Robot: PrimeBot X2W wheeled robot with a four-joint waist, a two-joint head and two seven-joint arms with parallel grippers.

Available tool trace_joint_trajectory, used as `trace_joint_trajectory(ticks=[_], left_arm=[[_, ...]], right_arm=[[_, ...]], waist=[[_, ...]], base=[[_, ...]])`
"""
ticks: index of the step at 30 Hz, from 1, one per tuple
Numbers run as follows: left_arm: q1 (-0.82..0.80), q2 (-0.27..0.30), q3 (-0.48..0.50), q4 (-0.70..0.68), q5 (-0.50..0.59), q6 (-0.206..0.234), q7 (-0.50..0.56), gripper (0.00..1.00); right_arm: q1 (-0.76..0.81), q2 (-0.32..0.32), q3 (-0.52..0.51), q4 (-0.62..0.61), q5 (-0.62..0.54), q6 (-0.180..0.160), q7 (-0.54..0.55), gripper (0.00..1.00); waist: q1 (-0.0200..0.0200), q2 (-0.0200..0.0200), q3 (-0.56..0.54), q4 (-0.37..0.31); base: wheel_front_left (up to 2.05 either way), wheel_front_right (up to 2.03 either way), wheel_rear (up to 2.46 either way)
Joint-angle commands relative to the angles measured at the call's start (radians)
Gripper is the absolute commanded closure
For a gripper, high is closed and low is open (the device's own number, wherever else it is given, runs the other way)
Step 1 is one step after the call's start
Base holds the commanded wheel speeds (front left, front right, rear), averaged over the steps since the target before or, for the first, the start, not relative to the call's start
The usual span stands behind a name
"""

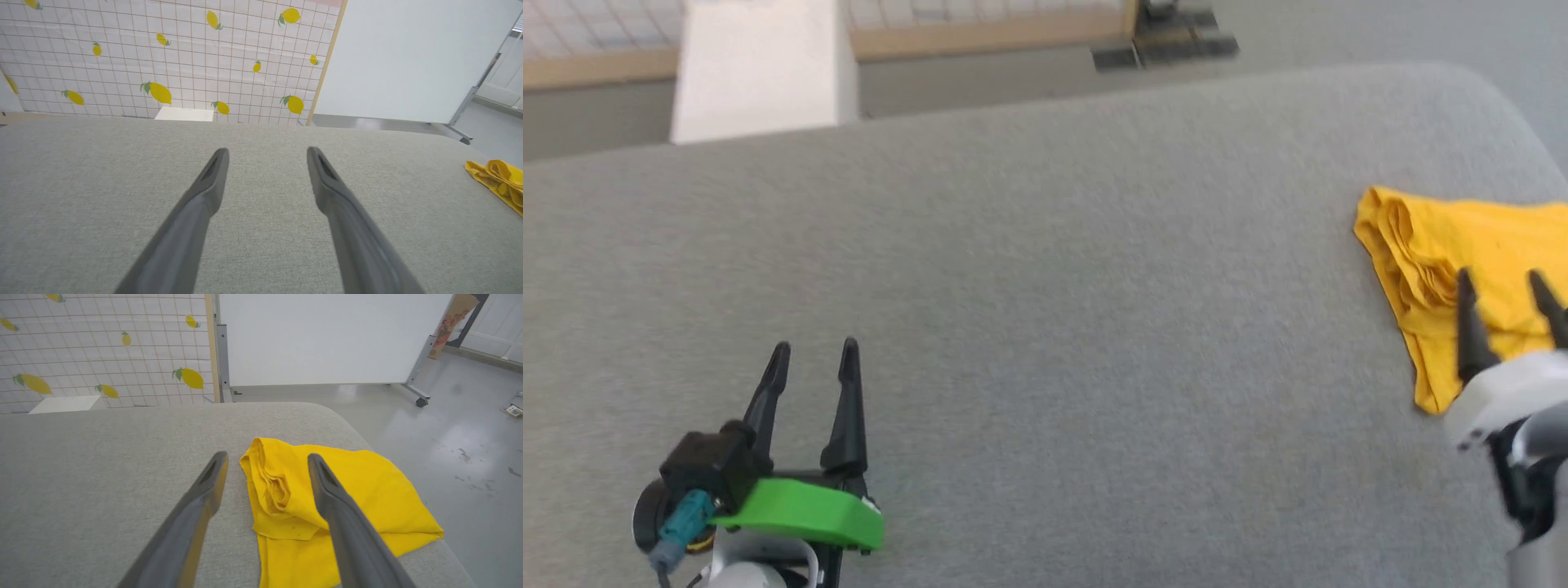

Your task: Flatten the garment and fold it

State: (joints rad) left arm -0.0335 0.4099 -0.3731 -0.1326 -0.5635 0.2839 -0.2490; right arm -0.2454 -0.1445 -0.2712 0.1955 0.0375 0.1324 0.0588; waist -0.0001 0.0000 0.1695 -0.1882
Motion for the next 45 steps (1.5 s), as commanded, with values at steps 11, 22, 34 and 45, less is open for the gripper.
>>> trace_joint_trajectory(ticks=[11, 22, 34, 45], left_arm=[[0.067, -0.016, 0.026, -0.007, 0.035, -0.020, -0.012, 0.00], [0.117, -0.037, 0.051, 0.008, 0.043, -0.108, -0.013, 0.00], [0.140, -0.101, 0.068, 0.110, 0.084, -0.154, -0.013, 0.00], [0.123, -0.112, 0.079, 0.117, 0.103, -0.156, 0.001, 1.00]], right_arm=[[0.267, 0.090, 0.060, -0.361, -0.039, -0.002, -0.026, 0.00], [0.378, 0.094, 0.060, -0.389, -0.037, -0.002, -0.088, 0.00], [0.389, 0.094, 0.066, -0.255, -0.012, -0.002, -0.155, 0.00], [0.377, 0.093, 0.073, -0.252, -0.019, 0.000, -0.144, 1.00]], waist=[[0.0001, 0.0000, -0.148, 0.136], [0.0001, 0.0000, -0.162, 0.168], [0.0001, 0.0000, -0.177, 0.174], [0.0001, 0.0000, -0.178, 0.174]], base=[[0.00, 0.00, 0.00], [0.00, 0.00, 0.00], [0.00, 0.00, 0.00], [0.00, 0.00, 0.00]])
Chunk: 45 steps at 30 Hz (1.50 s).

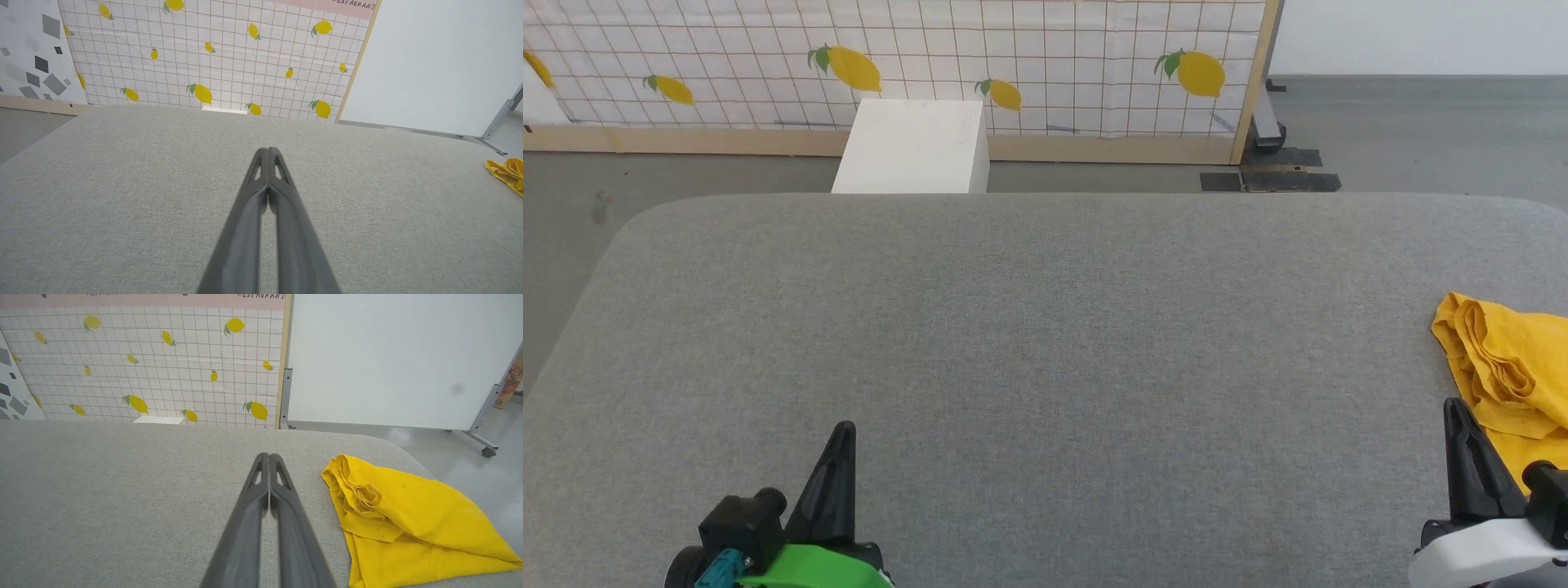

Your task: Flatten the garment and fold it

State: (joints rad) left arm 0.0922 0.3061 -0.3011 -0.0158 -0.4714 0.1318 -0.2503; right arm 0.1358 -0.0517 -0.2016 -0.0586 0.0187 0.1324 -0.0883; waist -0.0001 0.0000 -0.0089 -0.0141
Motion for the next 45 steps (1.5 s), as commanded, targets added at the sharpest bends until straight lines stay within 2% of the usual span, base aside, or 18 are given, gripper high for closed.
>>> trace_joint_trajectory(ticks=[1, 45], left_arm=[[-0.004, -0.010, 0.010, 0.000, 0.015, -0.005, 0.005, 1.00], [-0.036, -0.099, 0.115, 0.006, 0.180, -0.051, 0.094, 1.00]], right_arm=[[-0.006, 0.000, 0.006, 0.002, -0.001, 0.000, 0.004, 1.00], [-0.053, 0.001, 0.077, 0.023, -0.007, -0.001, 0.034, 1.00]], waist=[[0.0001, 0.0000, 0.000, 0.000], [0.0001, 0.0000, 0.003, 0.005]], base=[[0.00, 0.00, 0.00], [0.00, 0.00, 0.00]])
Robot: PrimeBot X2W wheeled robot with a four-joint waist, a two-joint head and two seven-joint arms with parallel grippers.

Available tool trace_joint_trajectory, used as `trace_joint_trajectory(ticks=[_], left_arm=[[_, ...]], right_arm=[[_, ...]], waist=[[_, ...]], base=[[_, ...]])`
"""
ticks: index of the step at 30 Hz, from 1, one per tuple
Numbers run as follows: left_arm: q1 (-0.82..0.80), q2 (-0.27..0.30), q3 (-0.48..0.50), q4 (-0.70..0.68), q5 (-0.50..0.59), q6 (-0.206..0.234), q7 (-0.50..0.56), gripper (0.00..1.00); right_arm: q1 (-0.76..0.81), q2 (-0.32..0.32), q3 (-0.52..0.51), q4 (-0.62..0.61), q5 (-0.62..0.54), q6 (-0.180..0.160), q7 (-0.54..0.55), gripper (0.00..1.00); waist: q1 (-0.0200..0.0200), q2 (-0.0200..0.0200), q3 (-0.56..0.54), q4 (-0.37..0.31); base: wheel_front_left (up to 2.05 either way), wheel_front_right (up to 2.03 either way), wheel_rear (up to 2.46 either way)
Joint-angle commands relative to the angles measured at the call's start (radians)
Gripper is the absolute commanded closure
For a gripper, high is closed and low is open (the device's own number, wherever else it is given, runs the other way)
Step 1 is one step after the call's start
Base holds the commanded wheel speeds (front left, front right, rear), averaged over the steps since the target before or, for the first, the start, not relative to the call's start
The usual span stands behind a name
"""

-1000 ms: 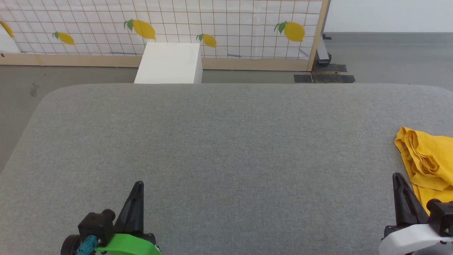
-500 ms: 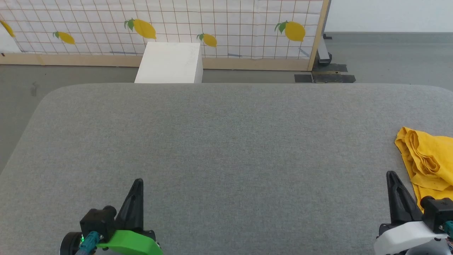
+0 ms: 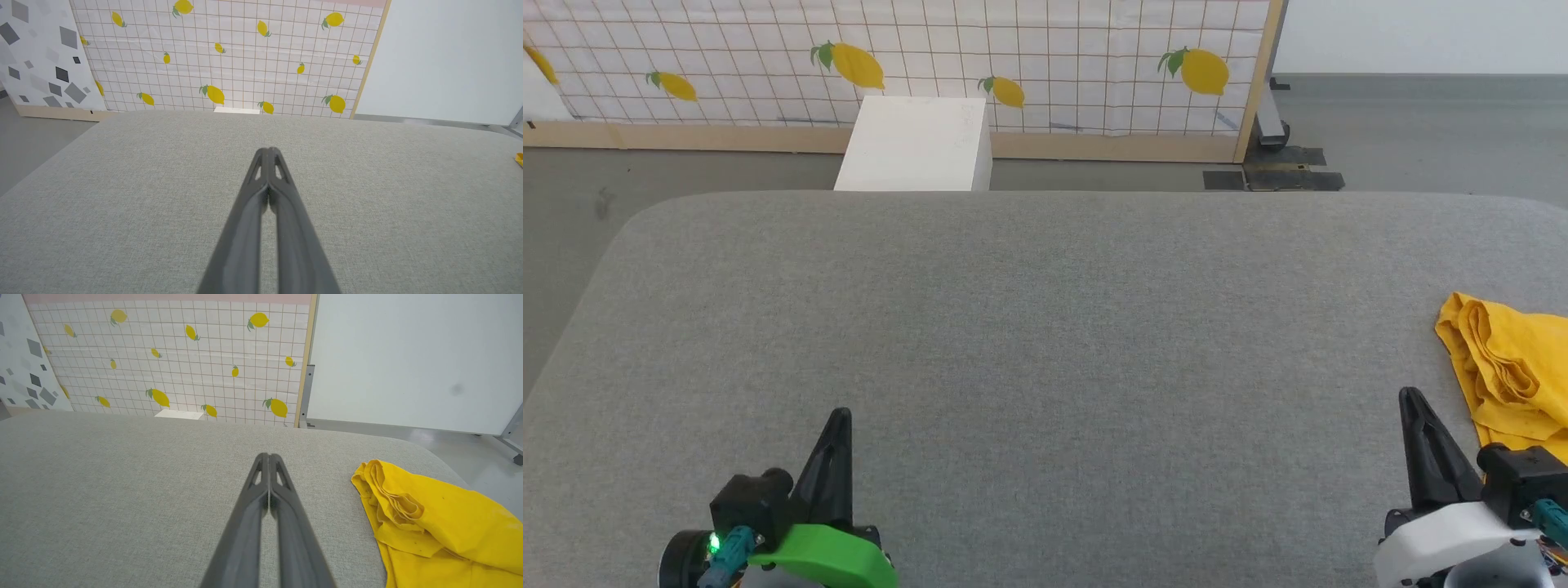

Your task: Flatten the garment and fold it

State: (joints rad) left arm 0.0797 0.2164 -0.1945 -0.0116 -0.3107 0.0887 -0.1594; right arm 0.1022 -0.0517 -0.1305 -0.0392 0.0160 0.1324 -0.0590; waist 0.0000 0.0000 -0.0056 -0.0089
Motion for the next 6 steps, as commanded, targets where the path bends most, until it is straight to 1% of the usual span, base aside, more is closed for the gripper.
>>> trace_joint_trajectory(ticks=[1, 6], left_arm=[[-0.024, -0.012, 0.011, 0.002, 0.024, -0.009, 0.005, 1.00], [-0.028, -0.021, 0.023, 0.002, 0.042, -0.014, 0.015, 1.00]], right_arm=[[-0.020, 0.001, 0.007, 0.004, -0.005, -0.001, 0.006, 1.00], [-0.026, 0.001, 0.015, 0.006, -0.005, -0.001, 0.009, 1.00]], waist=[[0.0000, 0.0000, 0.000, 0.000], [0.0000, 0.0000, 0.000, 0.001]], base=[[0.00, 0.00, 0.00], [0.00, 0.00, 0.00]])
